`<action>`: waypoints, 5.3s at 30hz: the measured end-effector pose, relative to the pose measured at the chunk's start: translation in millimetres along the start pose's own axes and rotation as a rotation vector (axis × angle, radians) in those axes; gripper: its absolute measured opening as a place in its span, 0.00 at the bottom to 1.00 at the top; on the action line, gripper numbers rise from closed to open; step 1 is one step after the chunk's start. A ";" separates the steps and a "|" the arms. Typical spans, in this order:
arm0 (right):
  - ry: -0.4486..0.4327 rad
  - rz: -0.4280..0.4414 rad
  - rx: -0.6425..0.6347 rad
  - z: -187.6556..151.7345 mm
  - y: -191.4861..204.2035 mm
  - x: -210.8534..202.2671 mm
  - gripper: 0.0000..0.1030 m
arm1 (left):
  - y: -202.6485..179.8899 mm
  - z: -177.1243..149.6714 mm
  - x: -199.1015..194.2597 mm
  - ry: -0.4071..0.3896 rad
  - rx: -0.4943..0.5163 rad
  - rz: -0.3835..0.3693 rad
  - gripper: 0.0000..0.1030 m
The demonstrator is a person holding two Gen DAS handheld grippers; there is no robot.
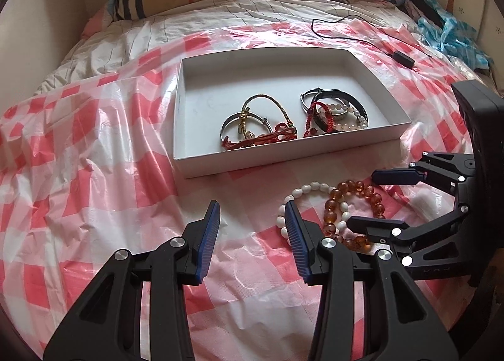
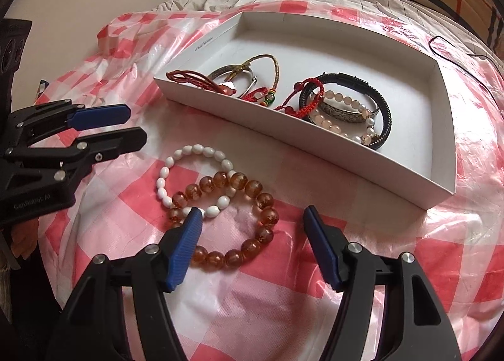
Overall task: Organize jewelry
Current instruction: 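Withdraw both open tools from the box toward the white and amber bead bracelets, then grasp the white bead bracelet with the left tool while the right tool grasps the amber bead bracelet, then lift both held bead bracelets up off the bed, then carry the white bead bracelet and amber bracelet toward the white box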
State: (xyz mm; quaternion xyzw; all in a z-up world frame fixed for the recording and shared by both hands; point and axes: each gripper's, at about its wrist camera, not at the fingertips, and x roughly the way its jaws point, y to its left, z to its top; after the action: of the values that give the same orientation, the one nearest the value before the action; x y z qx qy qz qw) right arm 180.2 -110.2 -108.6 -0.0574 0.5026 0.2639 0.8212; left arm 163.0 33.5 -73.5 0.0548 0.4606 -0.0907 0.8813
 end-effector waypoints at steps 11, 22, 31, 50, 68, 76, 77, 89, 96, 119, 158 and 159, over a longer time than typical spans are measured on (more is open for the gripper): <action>-0.002 -0.050 -0.013 -0.8 -3.5 0.0 0.63 | -11.6 0.3 4.6 0.008 0.045 0.021 0.39; 0.063 -0.112 -0.068 -9.7 -5.8 -9.8 0.51 | -20.9 -1.4 17.0 0.038 0.079 0.024 0.41; 0.026 -0.059 -0.022 -13.2 -10.5 -6.6 0.51 | -33.0 0.5 31.4 0.035 0.075 0.032 0.42; -0.144 0.474 0.399 -45.1 -42.7 -39.9 0.12 | -31.3 -2.7 -15.8 0.005 -0.047 -0.311 0.07; -0.426 0.839 0.532 -46.8 -54.4 -73.3 0.12 | -2.4 -4.3 -53.9 -0.138 -0.193 -0.288 0.07; -0.414 0.842 0.541 -48.5 -59.0 -73.0 0.12 | -10.0 -1.8 -57.8 -0.182 -0.165 -0.256 0.07; -0.414 0.842 0.543 -48.3 -59.4 -72.8 0.12 | -9.8 -1.3 -58.0 -0.183 -0.166 -0.255 0.07; -0.428 0.856 0.550 -48.8 -61.8 -72.1 0.12 | -11.6 0.5 -57.8 -0.196 -0.159 -0.235 0.07; -0.440 0.871 0.560 -49.1 -64.1 -72.3 0.12 | -18.6 2.2 -60.6 -0.217 -0.131 -0.213 0.07; -0.460 0.920 0.574 -46.6 -68.9 -71.2 0.12 | -28.9 9.9 -68.8 -0.266 -0.092 -0.185 0.07; -0.469 0.949 0.594 -44.8 -73.4 -71.0 0.12 | -33.3 12.4 -69.4 -0.278 -0.086 -0.190 0.07; -0.469 0.950 0.596 -44.8 -74.6 -70.6 0.12 | -33.5 12.8 -69.6 -0.278 -0.086 -0.190 0.07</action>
State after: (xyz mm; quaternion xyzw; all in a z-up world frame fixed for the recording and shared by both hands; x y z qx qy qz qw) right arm 156.1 -216.5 -82.8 0.4650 0.3312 0.4551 0.6834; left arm 127.3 6.1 -9.5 -0.0399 0.3406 -0.1607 0.9255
